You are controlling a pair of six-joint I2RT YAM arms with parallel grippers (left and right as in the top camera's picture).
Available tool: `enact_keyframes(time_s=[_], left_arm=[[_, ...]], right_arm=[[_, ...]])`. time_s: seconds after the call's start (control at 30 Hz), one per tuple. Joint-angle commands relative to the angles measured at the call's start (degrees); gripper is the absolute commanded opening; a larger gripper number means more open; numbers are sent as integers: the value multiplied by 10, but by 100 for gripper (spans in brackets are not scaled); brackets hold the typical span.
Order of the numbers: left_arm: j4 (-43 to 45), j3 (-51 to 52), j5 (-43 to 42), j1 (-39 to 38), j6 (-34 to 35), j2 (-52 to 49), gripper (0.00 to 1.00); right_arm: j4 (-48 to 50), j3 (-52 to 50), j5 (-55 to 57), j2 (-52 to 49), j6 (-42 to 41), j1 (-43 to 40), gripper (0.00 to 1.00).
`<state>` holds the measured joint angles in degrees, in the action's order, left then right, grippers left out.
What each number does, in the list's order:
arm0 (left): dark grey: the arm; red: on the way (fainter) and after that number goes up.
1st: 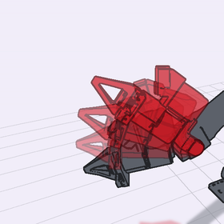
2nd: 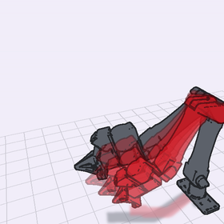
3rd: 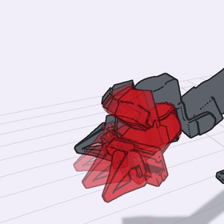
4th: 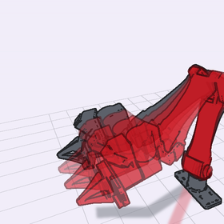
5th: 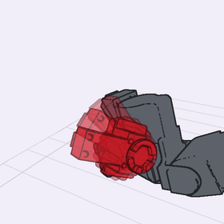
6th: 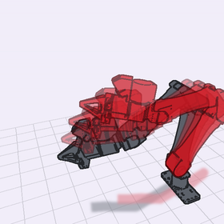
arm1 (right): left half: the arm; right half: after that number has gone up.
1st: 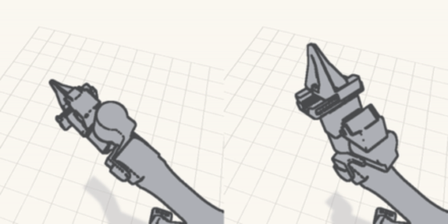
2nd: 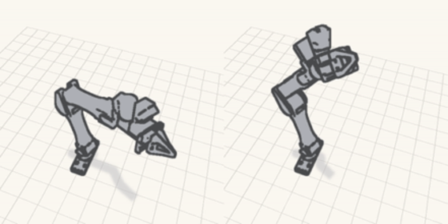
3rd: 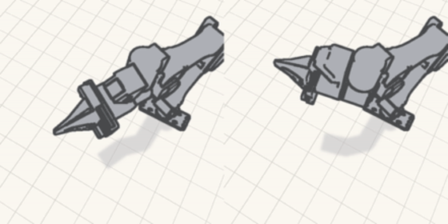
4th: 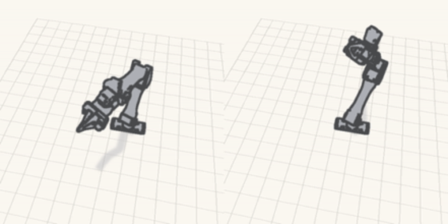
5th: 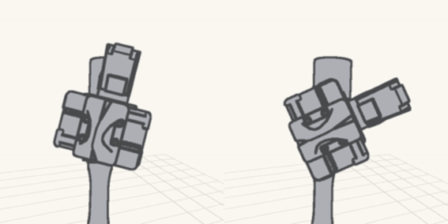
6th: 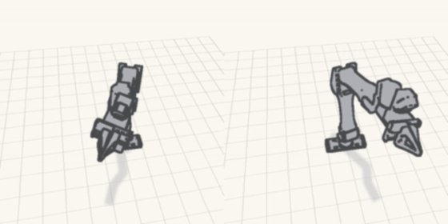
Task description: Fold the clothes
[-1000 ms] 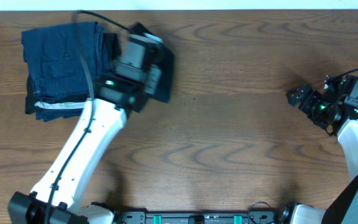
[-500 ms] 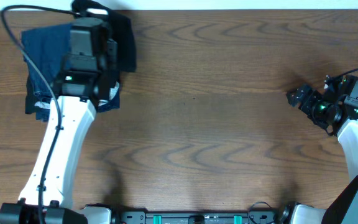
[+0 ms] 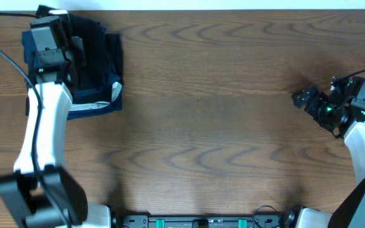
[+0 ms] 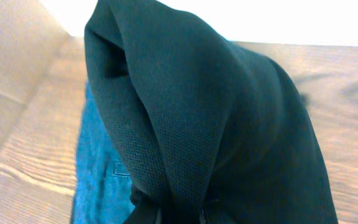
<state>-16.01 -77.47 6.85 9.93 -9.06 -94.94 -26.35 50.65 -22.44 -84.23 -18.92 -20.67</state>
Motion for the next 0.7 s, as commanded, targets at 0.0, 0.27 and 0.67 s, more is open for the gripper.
enact_keyframes(time_s=[0.0,0.27,0.67], left_arm=[[17,-12,-15,33,-4,-48,6],[57,-12,-15,110,-3,-97,6],[91,-17,-48,131,81,-40,82]], right_arm=[[-1,2,0,5,1,-4,99],[-1,2,0,5,1,-4,99],[-1,2,0,5,1,-4,99]])
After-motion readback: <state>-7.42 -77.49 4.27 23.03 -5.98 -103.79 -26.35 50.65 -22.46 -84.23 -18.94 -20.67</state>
